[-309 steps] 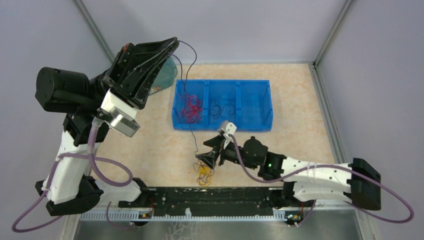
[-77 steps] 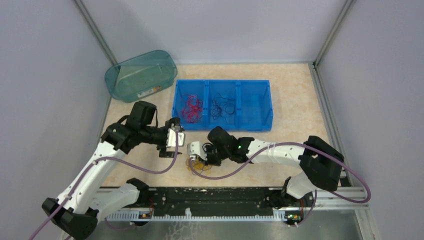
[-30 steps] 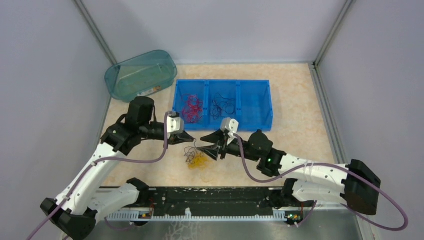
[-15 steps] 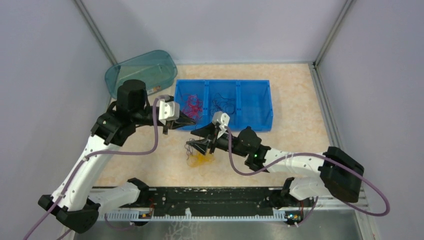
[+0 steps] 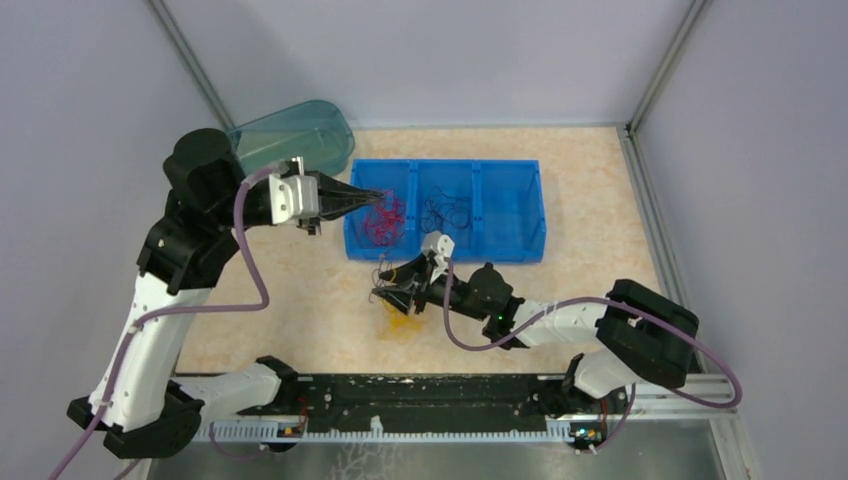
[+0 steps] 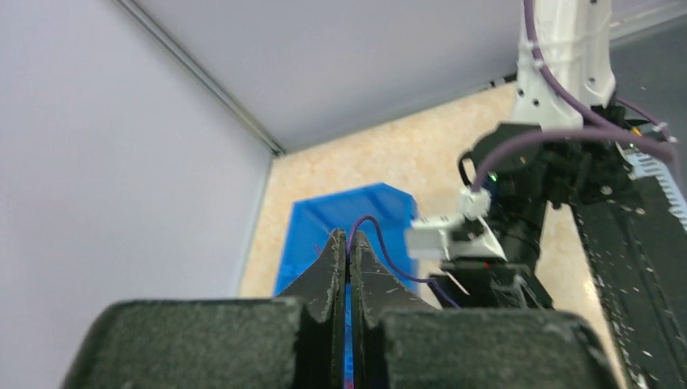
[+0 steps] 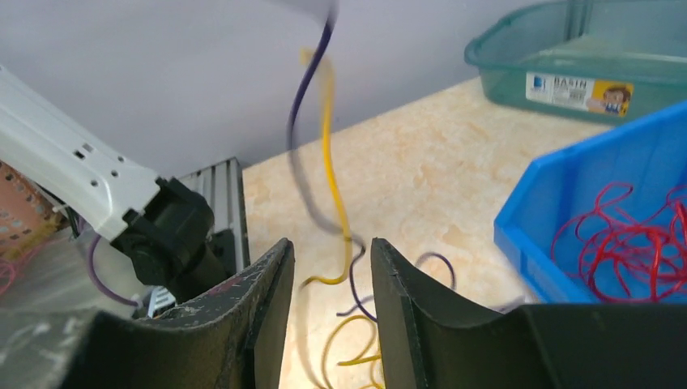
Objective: Untangle the cables
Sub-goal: Untie the cable.
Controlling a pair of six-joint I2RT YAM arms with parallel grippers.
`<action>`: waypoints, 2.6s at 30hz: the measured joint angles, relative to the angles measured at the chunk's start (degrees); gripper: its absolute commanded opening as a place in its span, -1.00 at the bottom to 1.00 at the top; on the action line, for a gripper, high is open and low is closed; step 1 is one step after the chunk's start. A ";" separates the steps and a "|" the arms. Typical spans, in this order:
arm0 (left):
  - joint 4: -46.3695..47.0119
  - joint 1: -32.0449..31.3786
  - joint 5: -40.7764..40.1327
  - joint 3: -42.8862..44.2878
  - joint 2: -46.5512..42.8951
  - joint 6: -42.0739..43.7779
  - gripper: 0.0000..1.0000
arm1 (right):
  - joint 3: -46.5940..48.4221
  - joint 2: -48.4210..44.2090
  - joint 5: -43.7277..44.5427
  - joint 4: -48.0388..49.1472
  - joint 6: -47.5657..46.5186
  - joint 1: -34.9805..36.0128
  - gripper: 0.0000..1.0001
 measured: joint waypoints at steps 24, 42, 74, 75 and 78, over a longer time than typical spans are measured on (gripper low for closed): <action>18.08 0.00 -2.84 14.60 3.34 -8.15 -1.00 | -5.38 10.32 1.97 9.16 4.44 1.60 -0.31; 49.40 -0.09 -17.64 14.60 3.69 -1.99 -1.00 | -10.75 10.58 8.79 9.68 4.72 3.23 -0.24; 68.19 -0.09 -25.18 40.57 17.94 21.99 -1.00 | -16.85 5.53 14.36 8.61 2.03 3.43 0.14; 67.73 -0.09 -24.98 40.09 17.81 22.14 -1.00 | -16.83 4.17 14.43 7.72 1.49 3.43 0.17; 66.47 -0.11 -23.85 35.04 15.54 22.29 -1.00 | -16.72 -0.35 14.08 5.38 0.07 3.48 0.24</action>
